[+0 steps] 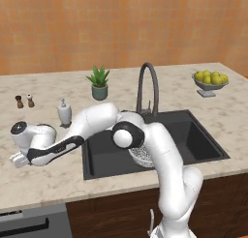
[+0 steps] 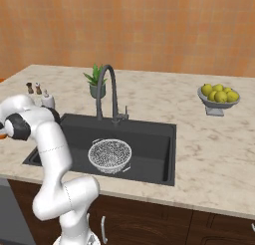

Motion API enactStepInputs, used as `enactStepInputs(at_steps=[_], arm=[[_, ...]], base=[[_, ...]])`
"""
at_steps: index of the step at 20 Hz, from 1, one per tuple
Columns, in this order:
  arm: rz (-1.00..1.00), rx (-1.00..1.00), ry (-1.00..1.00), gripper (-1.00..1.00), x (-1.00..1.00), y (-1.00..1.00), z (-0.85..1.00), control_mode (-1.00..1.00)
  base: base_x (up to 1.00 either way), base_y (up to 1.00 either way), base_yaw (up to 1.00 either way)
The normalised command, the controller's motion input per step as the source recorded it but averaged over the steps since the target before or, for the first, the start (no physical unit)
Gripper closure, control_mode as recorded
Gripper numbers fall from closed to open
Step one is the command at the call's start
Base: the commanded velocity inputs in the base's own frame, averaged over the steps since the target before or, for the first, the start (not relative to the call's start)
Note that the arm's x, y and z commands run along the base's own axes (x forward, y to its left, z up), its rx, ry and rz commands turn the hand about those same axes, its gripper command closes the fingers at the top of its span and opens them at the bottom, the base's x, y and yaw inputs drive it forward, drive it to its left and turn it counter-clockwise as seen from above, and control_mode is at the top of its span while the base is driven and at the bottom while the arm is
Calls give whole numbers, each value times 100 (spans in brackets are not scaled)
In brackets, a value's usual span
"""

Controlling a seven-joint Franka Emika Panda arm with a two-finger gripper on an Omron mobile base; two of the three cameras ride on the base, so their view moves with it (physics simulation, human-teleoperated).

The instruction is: Put the colander in the sink, put the orange in the colander, and turn on the sink faucet and pour water over the colander.

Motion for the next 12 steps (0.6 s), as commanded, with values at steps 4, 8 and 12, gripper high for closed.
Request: enactStepInputs(at_steps=[4,8,12], arm=[[-6,24,-23,100,-79,-93,31,-100],[-13,30,-1,100,-34,-99,67,-100],[-12,36,10,100,-16,-100,82,-100]], base=[[0,0,0],[0,0,0],[0,0,0]])
